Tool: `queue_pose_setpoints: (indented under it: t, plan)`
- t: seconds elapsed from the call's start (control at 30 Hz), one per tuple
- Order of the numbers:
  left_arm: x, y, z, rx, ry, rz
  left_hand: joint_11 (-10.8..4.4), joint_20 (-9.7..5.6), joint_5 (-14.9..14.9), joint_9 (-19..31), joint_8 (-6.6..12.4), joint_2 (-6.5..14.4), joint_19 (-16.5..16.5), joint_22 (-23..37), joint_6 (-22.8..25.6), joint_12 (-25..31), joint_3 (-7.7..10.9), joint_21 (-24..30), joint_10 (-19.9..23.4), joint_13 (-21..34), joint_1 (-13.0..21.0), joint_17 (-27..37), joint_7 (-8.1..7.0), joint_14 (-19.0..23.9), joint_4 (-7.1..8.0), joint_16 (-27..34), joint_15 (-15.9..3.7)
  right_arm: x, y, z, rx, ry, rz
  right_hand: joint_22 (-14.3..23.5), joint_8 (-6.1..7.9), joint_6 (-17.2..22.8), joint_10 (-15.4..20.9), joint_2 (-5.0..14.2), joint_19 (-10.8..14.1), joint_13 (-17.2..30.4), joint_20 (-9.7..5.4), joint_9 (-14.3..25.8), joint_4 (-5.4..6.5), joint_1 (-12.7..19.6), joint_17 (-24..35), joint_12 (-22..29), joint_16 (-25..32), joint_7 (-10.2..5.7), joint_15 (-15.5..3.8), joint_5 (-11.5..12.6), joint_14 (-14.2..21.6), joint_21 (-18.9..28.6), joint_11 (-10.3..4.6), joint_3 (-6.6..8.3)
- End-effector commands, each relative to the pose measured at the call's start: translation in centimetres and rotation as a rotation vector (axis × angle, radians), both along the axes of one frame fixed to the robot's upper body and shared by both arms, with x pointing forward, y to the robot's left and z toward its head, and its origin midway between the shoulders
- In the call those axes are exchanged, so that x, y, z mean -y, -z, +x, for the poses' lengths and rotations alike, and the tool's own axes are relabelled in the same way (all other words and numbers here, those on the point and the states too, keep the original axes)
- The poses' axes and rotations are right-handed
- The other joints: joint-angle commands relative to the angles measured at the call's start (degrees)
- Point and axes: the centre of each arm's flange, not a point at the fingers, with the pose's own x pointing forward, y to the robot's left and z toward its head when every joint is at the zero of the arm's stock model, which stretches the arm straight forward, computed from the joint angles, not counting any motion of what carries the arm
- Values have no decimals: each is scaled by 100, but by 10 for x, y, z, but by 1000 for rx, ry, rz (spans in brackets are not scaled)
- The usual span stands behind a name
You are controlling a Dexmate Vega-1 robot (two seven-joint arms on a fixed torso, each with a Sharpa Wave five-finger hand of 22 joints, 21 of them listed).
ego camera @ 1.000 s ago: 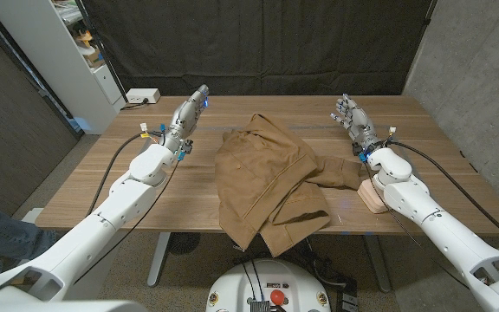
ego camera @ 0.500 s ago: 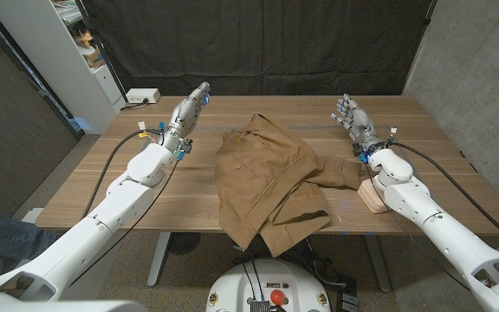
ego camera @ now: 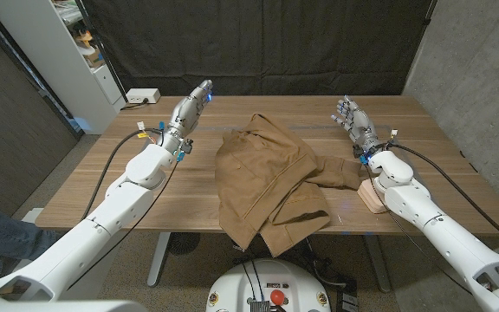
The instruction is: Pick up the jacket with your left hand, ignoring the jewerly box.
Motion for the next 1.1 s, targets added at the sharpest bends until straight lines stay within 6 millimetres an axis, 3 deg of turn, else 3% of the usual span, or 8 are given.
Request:
queue_pose_setpoints:
  t: [0.03,1.1]
  plan:
    - [3,-2,-9,32,21,15,15,30,-18,25,56,-15,-19,19,61,30,7,-11,34,17,88,16,24,5,-40,26,-2,-2,3,-3,2,-2,8,23,25,36,-24,52,25,28,2,22,-36,2,17,11,20,-51,8,-23,38,30,-1,13]
    - [22,-16,-19,77,32,88,-2,55,-51,22,50,-12,4,22,110,36,9,-24,88,17,156,17,8,52,-132,18,-20,5,-3,-5,11,-4,27,23,26,40,-10,56,8,28,16,23,-43,-12,19,20,22,-64,10,-31,48,30,-16,4]
